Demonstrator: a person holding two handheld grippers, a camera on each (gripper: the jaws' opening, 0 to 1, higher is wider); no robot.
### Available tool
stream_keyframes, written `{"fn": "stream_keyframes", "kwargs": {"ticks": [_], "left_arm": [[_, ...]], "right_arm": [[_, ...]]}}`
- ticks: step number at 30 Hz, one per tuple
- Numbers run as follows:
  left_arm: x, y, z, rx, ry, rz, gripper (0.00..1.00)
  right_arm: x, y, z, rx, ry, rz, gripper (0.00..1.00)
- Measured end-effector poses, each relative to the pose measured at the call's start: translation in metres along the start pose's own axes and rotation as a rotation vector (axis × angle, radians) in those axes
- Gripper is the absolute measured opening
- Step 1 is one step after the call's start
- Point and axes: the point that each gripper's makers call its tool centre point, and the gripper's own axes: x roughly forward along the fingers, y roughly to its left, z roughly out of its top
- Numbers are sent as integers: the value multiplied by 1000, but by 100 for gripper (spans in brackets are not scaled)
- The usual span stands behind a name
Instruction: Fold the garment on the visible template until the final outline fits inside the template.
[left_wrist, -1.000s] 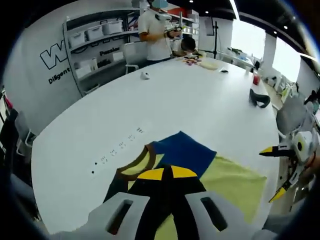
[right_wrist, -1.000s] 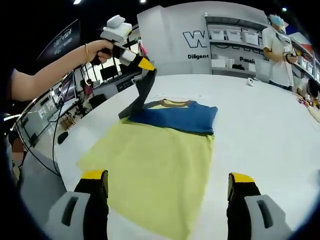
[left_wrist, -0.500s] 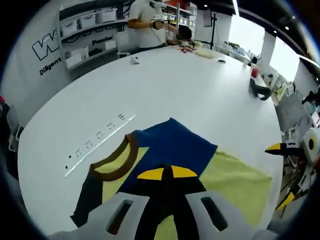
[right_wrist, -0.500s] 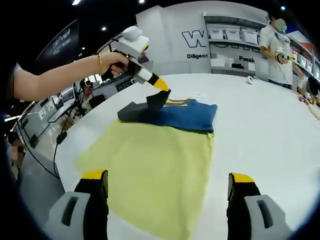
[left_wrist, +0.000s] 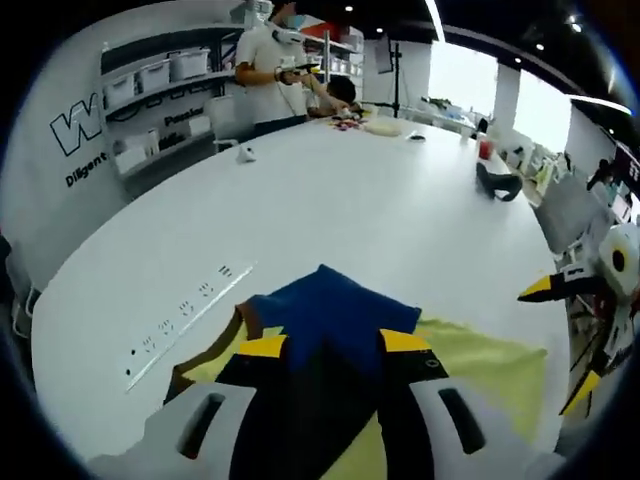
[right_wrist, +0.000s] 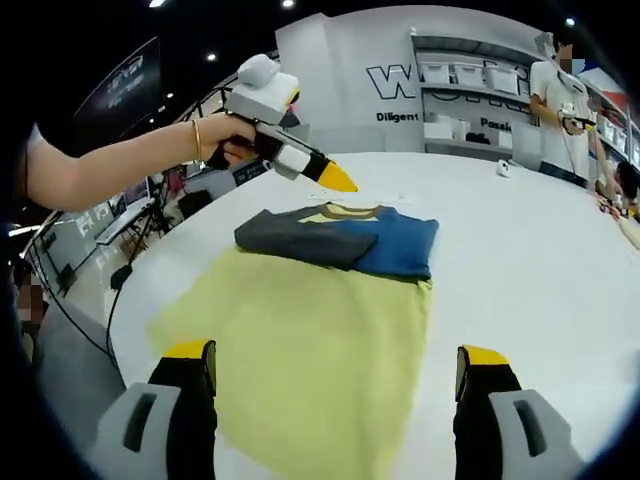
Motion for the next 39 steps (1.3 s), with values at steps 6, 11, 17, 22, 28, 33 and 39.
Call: {"fn": "stream_keyframes", "kwargs": {"ticks": [6,11,17,22,28,33,39], "left_arm": [[-21,23,-1,5,-16,19,50],[-37,42,-4,-43,-61,63,55],[-62,65,-27,-95,-70,122,63],[-86,76,-59,-128,-60,179,73],[-107,81,-95,-134,-58,236,75],[-121,85,-119,-148,-54,292,75],[-134,87,-148,-204,-60,332,71]], "right_arm": [[7,6,20,-19,-29,11,99],[11,10,29,-32,-41,19,99],[17,15,37,-42,-46,28,99],[26,17,46,-56,-52,31,99],[37,18,53,-71,-55,31,99],[49,19,55,-71,-51,36,99],[64,16,63,-58,-67,23,99]]}}
